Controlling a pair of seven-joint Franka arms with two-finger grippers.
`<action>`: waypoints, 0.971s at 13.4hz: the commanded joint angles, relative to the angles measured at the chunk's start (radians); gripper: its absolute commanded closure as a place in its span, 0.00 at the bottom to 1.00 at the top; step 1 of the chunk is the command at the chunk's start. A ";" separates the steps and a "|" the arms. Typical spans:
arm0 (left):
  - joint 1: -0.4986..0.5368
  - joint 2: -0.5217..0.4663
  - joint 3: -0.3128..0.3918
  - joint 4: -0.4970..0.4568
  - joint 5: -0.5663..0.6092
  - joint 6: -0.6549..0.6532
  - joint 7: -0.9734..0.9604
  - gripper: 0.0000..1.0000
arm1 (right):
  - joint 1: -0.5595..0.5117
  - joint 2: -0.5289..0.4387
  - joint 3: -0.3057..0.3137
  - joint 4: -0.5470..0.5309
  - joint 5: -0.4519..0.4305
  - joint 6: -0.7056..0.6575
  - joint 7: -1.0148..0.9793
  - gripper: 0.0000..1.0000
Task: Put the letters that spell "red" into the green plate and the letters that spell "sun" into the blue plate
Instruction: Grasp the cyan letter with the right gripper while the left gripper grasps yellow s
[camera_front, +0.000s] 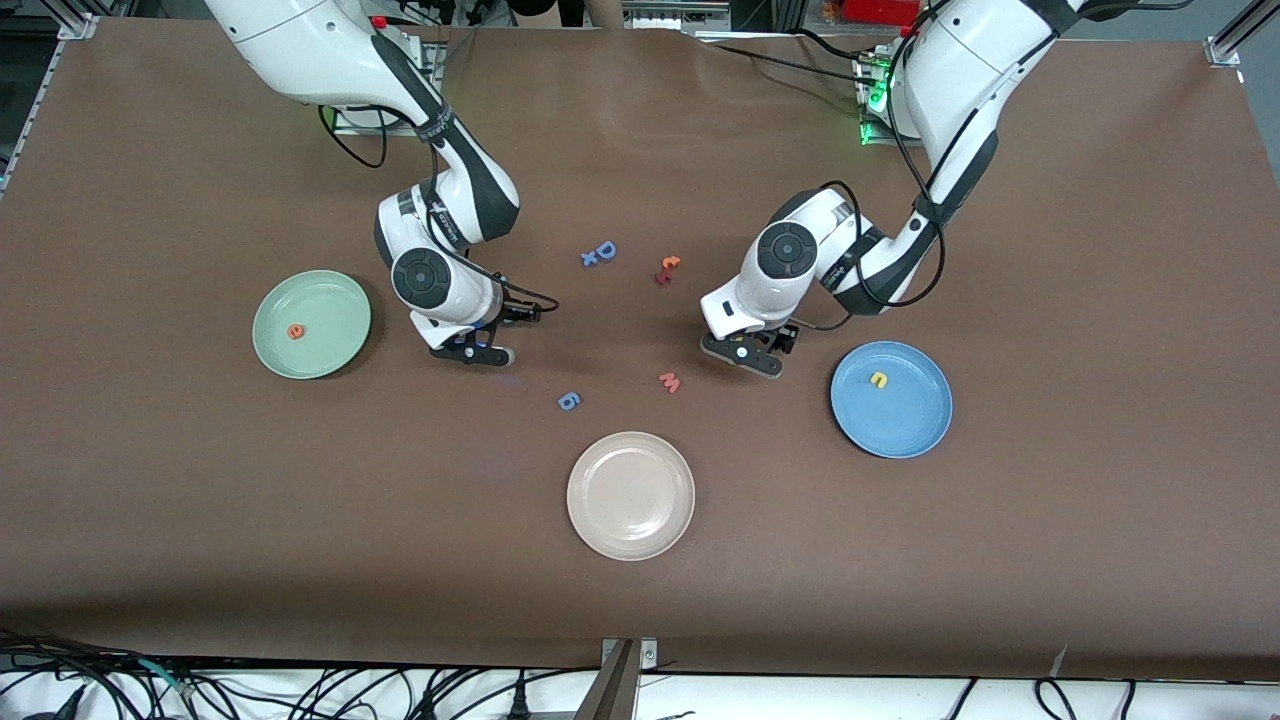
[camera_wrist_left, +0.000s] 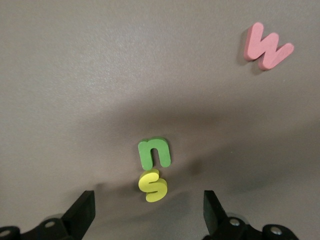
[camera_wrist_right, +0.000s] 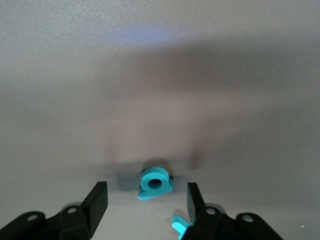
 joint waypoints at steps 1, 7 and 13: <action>0.002 0.025 0.002 0.013 0.040 0.011 -0.015 0.17 | 0.008 0.002 -0.001 -0.044 0.015 0.071 0.004 0.35; 0.003 0.020 0.002 0.016 0.040 0.011 -0.025 0.81 | 0.006 0.002 -0.001 -0.052 0.015 0.088 0.002 0.63; 0.012 -0.009 0.001 0.015 0.039 -0.004 -0.052 0.96 | 0.006 -0.001 -0.001 -0.050 0.015 0.083 0.004 0.87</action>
